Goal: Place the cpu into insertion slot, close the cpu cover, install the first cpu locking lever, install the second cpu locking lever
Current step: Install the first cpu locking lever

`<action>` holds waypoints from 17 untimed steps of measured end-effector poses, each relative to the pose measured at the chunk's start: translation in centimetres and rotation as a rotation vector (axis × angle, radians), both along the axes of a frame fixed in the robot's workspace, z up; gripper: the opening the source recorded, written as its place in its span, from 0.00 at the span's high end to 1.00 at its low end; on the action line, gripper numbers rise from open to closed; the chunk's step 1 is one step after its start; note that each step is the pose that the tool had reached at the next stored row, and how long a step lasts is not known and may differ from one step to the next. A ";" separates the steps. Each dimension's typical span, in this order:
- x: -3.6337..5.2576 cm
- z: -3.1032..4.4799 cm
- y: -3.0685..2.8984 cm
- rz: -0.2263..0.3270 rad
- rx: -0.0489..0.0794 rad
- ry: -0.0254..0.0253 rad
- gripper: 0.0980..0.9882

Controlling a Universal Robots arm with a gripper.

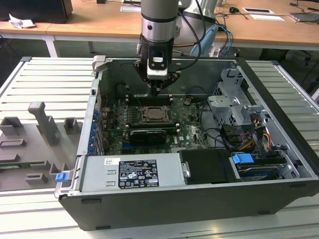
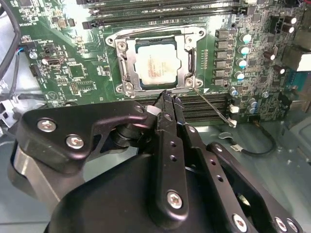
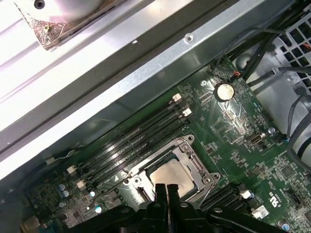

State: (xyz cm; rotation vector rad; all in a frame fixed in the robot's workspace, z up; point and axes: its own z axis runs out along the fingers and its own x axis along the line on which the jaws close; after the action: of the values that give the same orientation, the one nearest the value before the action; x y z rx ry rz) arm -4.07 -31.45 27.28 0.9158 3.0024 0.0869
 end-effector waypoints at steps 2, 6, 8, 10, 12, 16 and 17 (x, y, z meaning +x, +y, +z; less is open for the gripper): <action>0.00 0.00 0.00 0.015 0.000 0.0001 0.94; -0.01 0.00 -0.01 0.043 0.000 0.0000 0.94; -0.01 0.00 -0.01 0.061 0.000 0.0001 0.94; -0.01 0.00 -0.02 0.079 0.000 0.0000 0.94; -0.02 0.00 -0.02 0.093 0.000 0.0001 0.94; -0.04 0.00 -0.03 0.129 0.000 0.0000 0.94; -0.04 0.00 -0.04 0.138 0.000 0.0001 0.94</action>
State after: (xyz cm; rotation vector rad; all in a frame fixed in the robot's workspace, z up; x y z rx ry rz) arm -4.11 -31.49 27.28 0.7069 3.0623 0.0869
